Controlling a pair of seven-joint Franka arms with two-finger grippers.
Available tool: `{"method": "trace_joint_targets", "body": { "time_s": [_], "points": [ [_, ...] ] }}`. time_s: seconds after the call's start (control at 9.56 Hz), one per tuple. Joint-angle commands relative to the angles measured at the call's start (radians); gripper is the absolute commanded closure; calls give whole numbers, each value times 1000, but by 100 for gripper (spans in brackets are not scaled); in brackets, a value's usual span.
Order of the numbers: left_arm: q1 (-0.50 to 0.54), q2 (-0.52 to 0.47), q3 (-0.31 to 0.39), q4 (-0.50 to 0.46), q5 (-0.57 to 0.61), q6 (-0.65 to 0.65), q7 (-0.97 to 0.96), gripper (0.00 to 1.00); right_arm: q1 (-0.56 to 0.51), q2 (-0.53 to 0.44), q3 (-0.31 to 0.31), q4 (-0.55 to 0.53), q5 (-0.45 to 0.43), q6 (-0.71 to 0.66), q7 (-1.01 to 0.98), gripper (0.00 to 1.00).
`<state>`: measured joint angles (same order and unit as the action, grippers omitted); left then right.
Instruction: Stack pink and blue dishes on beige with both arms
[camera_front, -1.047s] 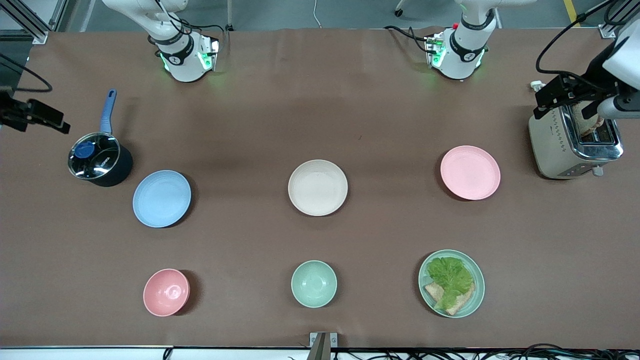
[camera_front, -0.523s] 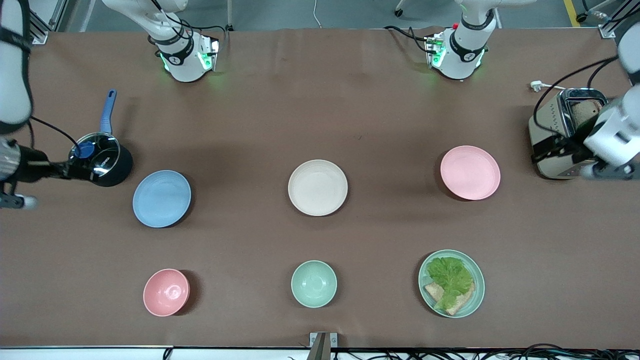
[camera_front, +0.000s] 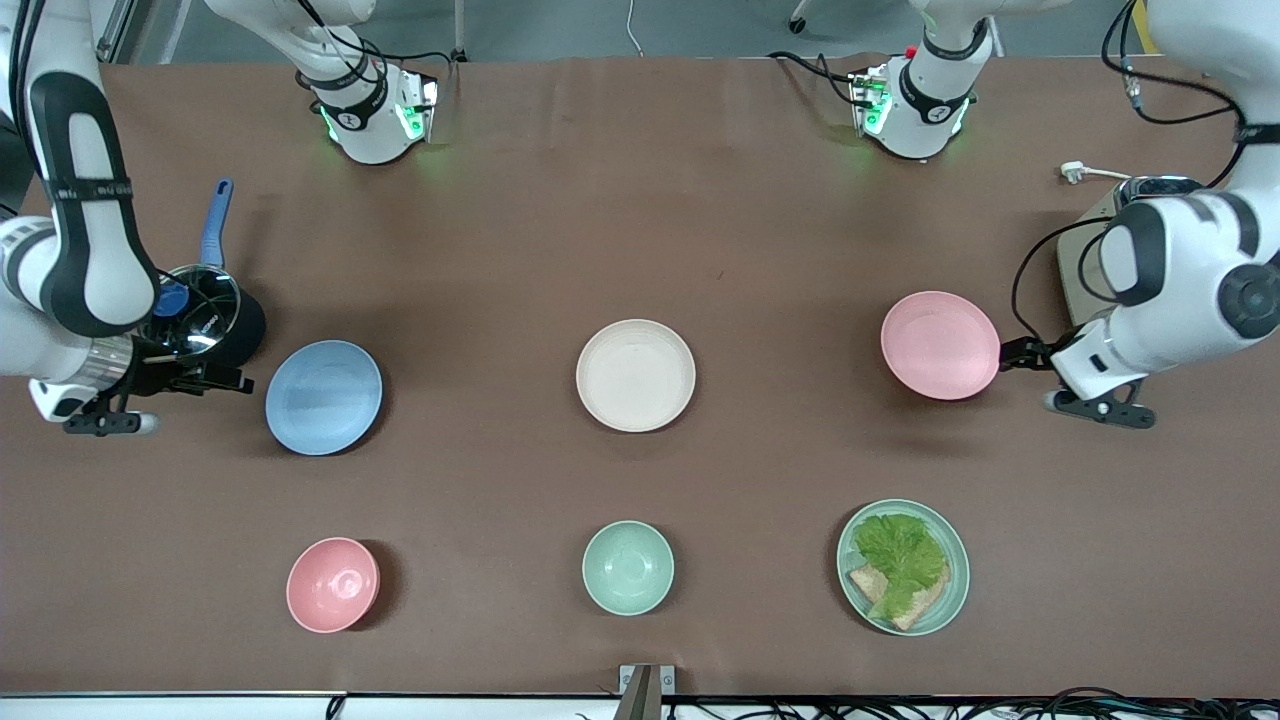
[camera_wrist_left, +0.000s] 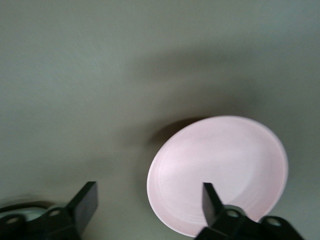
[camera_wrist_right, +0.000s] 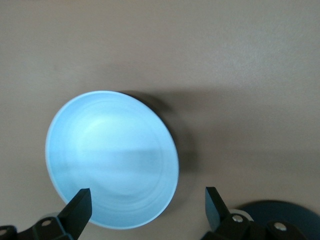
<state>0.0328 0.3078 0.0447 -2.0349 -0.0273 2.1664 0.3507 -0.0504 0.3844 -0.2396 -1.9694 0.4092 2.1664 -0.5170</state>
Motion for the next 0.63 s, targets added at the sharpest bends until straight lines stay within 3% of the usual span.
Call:
{"method": "trace_joint_targets", "body": {
  "time_s": [0.0, 0.21, 0.52],
  "points": [
    [19, 66, -2, -30, -14, 24, 49, 23, -16, 74, -24, -20, 167, 30, -188, 0],
    [24, 105, -2, -71, -42, 68, 62, 31, -16, 111, -33, -34, 236, 33, -250, 8],
    [25, 162, -3, -76, -85, 98, 77, 37, -14, 133, -35, -66, 318, 36, -274, 33]
  ]
}}
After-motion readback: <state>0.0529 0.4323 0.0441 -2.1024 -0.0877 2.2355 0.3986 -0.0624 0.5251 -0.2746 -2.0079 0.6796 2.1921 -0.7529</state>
